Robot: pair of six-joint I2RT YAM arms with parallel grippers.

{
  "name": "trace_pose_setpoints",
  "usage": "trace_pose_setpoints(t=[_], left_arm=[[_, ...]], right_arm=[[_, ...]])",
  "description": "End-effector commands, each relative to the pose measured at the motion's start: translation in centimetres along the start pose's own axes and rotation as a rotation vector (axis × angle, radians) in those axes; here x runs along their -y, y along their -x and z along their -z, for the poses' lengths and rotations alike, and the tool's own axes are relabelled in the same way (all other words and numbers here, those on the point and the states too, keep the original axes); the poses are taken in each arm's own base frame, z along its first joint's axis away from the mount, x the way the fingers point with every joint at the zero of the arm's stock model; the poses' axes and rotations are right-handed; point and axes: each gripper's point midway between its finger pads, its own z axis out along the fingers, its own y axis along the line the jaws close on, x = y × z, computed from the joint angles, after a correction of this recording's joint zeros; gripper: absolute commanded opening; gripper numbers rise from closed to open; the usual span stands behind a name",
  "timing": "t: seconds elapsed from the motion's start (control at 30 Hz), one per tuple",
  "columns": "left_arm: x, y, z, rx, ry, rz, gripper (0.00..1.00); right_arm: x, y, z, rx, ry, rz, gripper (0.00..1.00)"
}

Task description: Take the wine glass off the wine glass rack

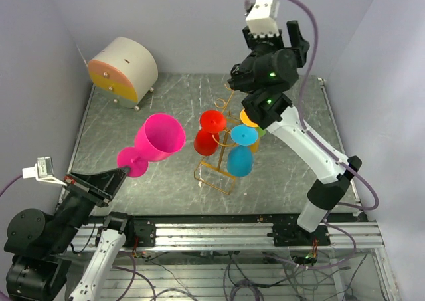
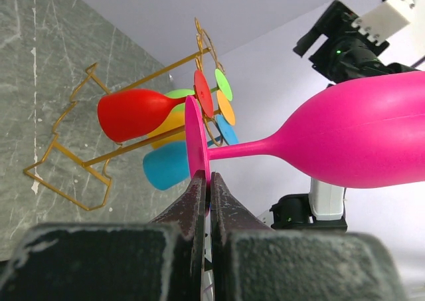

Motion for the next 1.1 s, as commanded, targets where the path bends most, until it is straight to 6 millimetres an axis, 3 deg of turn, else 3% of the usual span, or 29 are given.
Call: trace_pose_setpoints(t=[0.0, 0.23, 0.43, 0.53, 0.67, 0.77, 0.87, 0.97, 1.07], left_arm=[[-0.3, -0.2, 0.0, 0.004, -0.008, 0.005, 0.07], [-0.2, -0.3, 0.1, -0.002, -0.007, 0.002, 0.07], [-0.2, -0.3, 0.5, 0.001, -0.006, 0.000, 0.07], [-0.3, -0.5, 0.5, -0.001, -0.009, 0.007, 0.07], [-0.6, -0.6, 0.5, -0.002, -0.004, 0.009, 0.07], [-0.4, -0.4, 0.8, 0.006, -0.005, 0.009, 0.07], [-0.2, -0.3, 0.9, 0.010, -0.003, 0.008, 0.07], [-0.2, -0.2, 0.7, 0.008, 0.003, 0.003, 0.07], [-0.4, -0.2, 0.7, 0.007, 0.016, 0.003, 0.07]], right_arm=[[0.4, -2.5, -0.9, -0.048, -0.035, 0.120, 0.83], [2.5, -4.5, -1.7, -0.065, -0.060, 0.162, 0.92], [4.2, -5.2, -0.7, -0.071, -0.042, 0.133, 0.93], [3.6, -3.9, 1.9, -0.019, 0.054, 0.135, 0.94], [1.7, -1.0, 8.0, 0.110, 0.276, 0.121, 0.99], [2.5, 0.8, 11.2, 0.185, 0.413, 0.051, 1.00], [4.6, 2.2, 12.0, 0.217, 0.492, -0.068, 1.00], [4.6, 2.3, 12.5, 0.238, 0.481, 0.004, 1.00], [4.3, 2.1, 10.1, 0.209, 0.368, 0.017, 1.00]])
